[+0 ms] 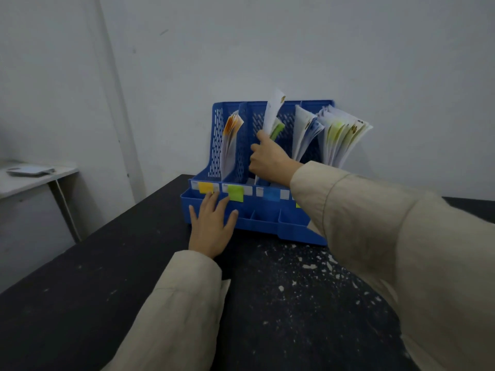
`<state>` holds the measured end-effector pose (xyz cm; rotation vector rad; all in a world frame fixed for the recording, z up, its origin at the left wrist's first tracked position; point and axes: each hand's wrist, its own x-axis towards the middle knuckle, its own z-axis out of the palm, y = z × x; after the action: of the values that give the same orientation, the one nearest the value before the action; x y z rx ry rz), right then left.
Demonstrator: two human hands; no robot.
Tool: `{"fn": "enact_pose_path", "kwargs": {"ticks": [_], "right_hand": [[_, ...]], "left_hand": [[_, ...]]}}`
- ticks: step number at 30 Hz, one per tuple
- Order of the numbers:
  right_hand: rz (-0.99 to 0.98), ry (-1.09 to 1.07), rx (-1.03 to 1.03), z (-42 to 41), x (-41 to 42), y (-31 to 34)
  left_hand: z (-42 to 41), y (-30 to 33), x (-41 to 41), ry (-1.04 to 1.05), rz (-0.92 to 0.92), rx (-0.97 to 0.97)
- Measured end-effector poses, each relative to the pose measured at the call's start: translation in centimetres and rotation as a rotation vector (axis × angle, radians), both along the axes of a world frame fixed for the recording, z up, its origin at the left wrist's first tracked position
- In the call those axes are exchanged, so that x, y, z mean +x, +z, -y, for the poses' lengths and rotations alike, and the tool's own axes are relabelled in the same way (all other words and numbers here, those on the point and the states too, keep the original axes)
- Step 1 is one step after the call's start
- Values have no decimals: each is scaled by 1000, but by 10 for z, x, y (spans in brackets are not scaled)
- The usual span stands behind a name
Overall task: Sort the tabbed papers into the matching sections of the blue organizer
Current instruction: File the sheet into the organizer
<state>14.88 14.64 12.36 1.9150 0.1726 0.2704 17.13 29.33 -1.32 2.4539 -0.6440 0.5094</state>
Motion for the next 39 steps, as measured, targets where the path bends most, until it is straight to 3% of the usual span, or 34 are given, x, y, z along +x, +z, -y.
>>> {"fn": "enact_pose_path", "kwargs": {"ticks": [17, 22, 33, 39], "right_hand": [[-142, 87, 218, -5, 17, -20], [27, 116, 142, -8, 16, -4], [-67, 80, 205, 2, 10, -19], [42, 262, 321, 14, -12, -12]], "left_hand": [[-4, -7, 3, -12, 10, 14], [-3, -8, 5, -11, 20, 10], [-4, -8, 4, -5, 14, 39], [-3, -6, 0, -6, 36, 23]]}}
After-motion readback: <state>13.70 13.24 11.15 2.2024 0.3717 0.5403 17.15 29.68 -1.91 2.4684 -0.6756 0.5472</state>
